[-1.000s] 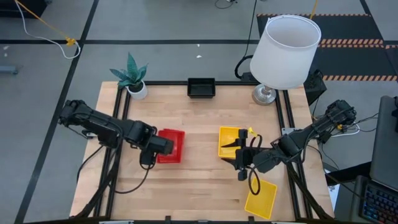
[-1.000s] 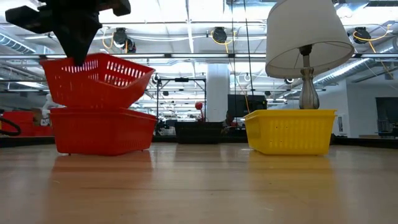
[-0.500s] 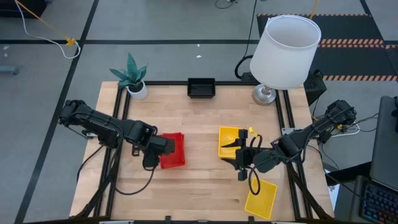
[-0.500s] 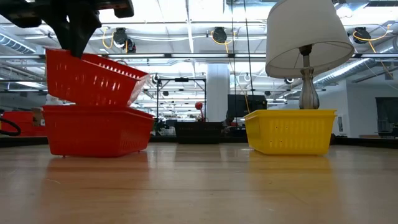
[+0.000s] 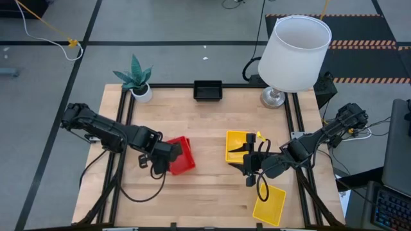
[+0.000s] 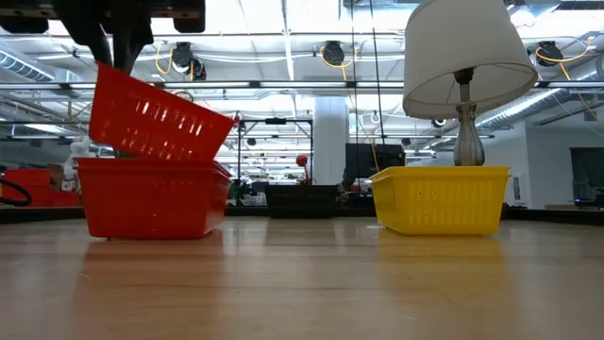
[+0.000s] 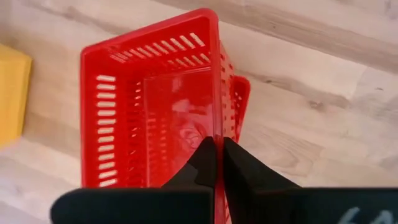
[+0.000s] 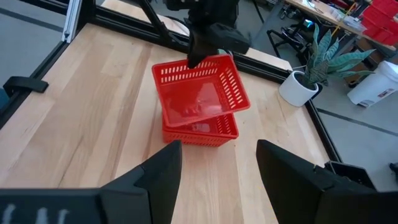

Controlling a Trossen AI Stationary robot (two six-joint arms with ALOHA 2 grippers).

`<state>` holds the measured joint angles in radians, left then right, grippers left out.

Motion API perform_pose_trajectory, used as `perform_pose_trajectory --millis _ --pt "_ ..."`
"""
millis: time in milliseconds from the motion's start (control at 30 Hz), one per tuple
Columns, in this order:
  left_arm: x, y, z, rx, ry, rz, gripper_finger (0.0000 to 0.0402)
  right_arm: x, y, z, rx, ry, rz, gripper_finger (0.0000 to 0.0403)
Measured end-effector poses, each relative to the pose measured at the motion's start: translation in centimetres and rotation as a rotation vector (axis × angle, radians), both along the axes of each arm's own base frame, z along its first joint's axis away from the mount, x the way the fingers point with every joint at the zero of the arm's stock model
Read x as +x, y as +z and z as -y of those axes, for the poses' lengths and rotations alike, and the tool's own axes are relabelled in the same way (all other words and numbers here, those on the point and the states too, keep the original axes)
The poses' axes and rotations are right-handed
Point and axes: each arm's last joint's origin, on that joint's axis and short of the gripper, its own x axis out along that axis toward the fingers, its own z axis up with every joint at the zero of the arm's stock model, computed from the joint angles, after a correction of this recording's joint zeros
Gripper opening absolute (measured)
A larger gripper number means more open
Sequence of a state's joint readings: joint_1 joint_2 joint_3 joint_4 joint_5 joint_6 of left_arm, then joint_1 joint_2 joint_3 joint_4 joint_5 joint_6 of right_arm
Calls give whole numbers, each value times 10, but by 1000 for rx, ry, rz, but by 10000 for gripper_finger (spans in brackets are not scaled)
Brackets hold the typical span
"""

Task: Stack baskets by color
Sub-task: Stack the bottom red basket on the stacked top red baskets

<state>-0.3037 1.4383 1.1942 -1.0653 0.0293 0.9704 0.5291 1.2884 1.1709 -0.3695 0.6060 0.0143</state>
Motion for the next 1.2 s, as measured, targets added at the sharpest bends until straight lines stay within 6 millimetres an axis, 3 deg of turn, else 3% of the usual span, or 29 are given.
perform_pose_trajectory --millis 200,433,1000,1200 --pt "-1 -8 0 37 -121 4 27 0 0 0 0 2 -2 203" --pt "0 -9 -5 68 -224 12 9 0 0 0 0 4 -3 203" --pt "3 -9 -15 112 -111 18 122 0 0 0 0 5 -4 203" --pt "2 -9 -13 90 -27 10 115 0 0 0 0 5 -4 203"
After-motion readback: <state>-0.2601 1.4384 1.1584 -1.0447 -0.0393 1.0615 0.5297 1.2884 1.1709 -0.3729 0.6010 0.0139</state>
